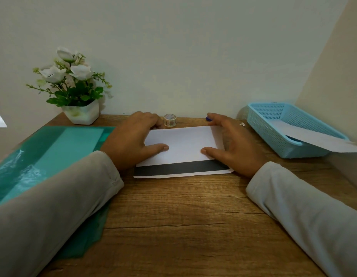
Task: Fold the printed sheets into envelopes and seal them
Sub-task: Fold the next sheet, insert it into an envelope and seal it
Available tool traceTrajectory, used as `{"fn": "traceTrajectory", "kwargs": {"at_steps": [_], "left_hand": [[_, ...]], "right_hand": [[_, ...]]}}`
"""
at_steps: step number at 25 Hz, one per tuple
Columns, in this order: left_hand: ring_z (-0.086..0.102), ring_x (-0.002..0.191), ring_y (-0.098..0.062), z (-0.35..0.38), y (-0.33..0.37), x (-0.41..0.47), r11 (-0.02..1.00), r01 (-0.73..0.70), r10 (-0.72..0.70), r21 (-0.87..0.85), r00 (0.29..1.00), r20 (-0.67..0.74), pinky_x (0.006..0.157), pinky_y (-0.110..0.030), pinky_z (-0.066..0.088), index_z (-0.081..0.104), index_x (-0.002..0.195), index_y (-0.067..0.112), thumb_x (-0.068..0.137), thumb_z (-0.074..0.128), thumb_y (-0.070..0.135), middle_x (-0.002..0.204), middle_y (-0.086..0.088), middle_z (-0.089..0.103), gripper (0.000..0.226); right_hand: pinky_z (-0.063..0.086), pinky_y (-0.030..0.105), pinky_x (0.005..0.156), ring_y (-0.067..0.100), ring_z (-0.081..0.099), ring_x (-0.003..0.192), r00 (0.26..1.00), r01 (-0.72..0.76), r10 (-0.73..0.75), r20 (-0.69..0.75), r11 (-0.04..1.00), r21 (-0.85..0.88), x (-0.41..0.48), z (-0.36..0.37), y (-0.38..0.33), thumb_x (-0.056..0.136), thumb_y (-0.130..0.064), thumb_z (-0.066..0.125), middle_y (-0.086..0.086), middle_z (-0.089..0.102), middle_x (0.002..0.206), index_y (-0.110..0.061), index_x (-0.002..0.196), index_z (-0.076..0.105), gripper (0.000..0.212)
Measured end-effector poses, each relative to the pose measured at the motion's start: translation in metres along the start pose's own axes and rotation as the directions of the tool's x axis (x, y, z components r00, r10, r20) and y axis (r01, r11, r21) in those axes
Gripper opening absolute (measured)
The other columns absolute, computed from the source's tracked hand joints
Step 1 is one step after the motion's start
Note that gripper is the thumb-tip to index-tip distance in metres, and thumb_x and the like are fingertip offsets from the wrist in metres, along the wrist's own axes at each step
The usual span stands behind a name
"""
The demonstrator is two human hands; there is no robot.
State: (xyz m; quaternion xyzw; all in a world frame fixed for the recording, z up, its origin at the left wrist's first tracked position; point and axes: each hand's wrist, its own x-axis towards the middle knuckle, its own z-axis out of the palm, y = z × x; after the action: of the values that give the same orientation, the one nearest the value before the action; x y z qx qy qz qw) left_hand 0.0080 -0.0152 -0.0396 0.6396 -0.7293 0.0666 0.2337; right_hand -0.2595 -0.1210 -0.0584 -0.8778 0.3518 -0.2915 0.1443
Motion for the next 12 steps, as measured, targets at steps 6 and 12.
{"fn": "traceTrajectory", "kwargs": {"at_steps": [6,12], "left_hand": [[0.052,0.081,-0.006,-0.0065,0.0042,-0.0046,0.994,-0.075,0.057,-0.084,0.978,-0.201,0.064,-0.018,0.041,0.057,0.094,0.033,0.087,0.071,0.039,0.088,0.015,0.058,0.017],[0.056,0.083,-0.004,-0.0008,0.0055,-0.0080,0.994,-0.073,0.067,-0.081,0.995,-0.078,0.069,-0.029,0.049,0.058,0.092,0.040,0.088,0.070,0.040,0.090,0.022,0.060,0.012]], "right_hand": [[0.055,0.046,0.089,0.018,0.062,0.108,0.945,0.187,-0.186,-0.269,0.982,-0.020,0.0009,-0.0019,0.0042,0.091,-0.014,0.072,-0.002,0.068,0.114,-0.017,0.120,0.069,0.028],[0.055,0.048,0.084,0.017,0.064,0.097,0.967,0.207,-0.209,-0.143,0.978,-0.031,0.0012,-0.0013,0.0088,0.089,-0.010,0.068,-0.004,0.068,0.100,-0.020,0.101,0.071,0.016]]}}
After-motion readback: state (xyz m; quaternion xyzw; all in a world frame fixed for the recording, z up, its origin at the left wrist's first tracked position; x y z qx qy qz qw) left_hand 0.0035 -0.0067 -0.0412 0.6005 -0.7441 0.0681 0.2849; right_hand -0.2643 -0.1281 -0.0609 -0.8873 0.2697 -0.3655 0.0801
